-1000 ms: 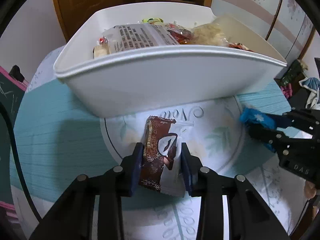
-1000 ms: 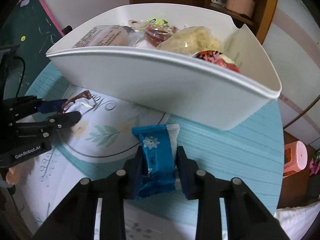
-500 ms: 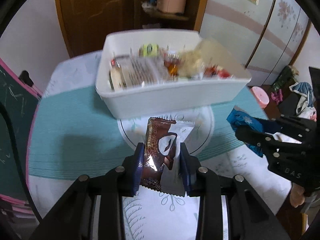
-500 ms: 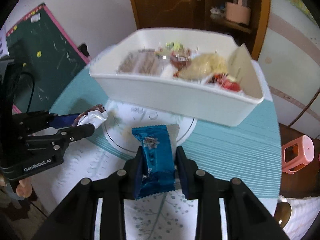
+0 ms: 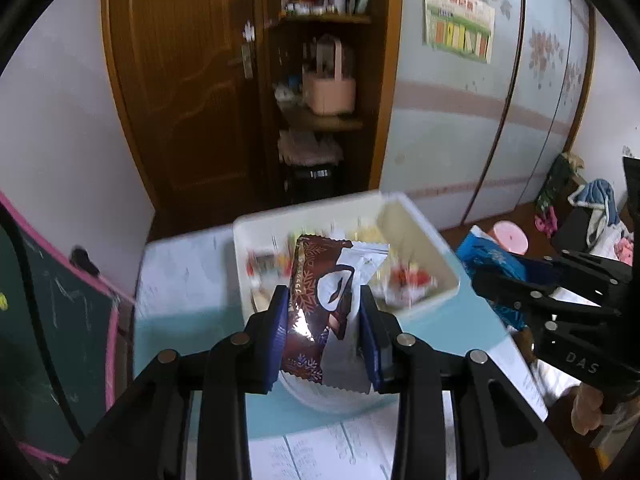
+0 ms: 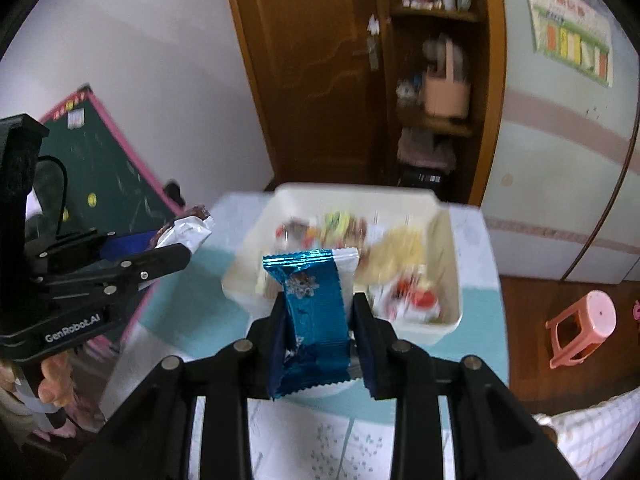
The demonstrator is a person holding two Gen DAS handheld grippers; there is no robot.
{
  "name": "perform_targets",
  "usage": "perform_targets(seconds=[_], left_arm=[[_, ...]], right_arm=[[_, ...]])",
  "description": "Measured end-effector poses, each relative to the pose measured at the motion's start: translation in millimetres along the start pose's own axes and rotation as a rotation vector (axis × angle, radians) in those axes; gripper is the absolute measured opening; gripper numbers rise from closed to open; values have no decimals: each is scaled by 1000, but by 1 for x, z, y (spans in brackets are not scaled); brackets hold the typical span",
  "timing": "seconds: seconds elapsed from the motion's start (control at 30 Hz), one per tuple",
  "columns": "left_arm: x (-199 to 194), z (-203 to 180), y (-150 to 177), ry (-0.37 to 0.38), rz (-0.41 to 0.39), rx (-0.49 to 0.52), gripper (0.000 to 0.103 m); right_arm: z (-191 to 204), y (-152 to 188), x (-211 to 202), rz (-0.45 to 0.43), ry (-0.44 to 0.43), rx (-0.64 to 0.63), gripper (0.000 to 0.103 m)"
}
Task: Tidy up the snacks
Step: 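Carry both packets over the white basket and open both tools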
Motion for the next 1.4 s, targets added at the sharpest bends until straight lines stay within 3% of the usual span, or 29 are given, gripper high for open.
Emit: perform_targets(seconds=[0.3, 0.5, 0.8, 1.1, 1.27, 1.33, 1.4], left_arm=[[-34, 6, -81, -65, -106, 23, 31], [-17, 16, -112, -81, -123, -6, 31], [55, 24, -111, -86, -71, -33, 31], [132, 36, -97, -78, 4, -89, 32], [159, 38, -88, -89, 45, -103, 34], [166, 39, -86, -108, 48, -104, 44], [168, 41, -84, -129, 40, -103, 77]], right_arm=[[-6, -89, -42, -131, 81, 10, 31], [-14, -121, -27, -115, 106, 34, 31], [-32, -132, 20, -56, 136, 76, 31], [-44, -111, 96, 65, 168, 91, 32], [-52, -100, 115, 103, 178, 108, 33], [-55, -97, 123, 114, 155, 126, 34], [-56, -94, 132, 133, 152, 137, 41]])
Point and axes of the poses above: each gripper's, at about its wrist camera, not at the fingertips, and x roughly the way its jaws point, z to its left, y to its underside, the point moved 5 cm from there along x, roughly the way its jaws point, and after that the axes turned 3 degrees about -x, right-handed, at the moved point
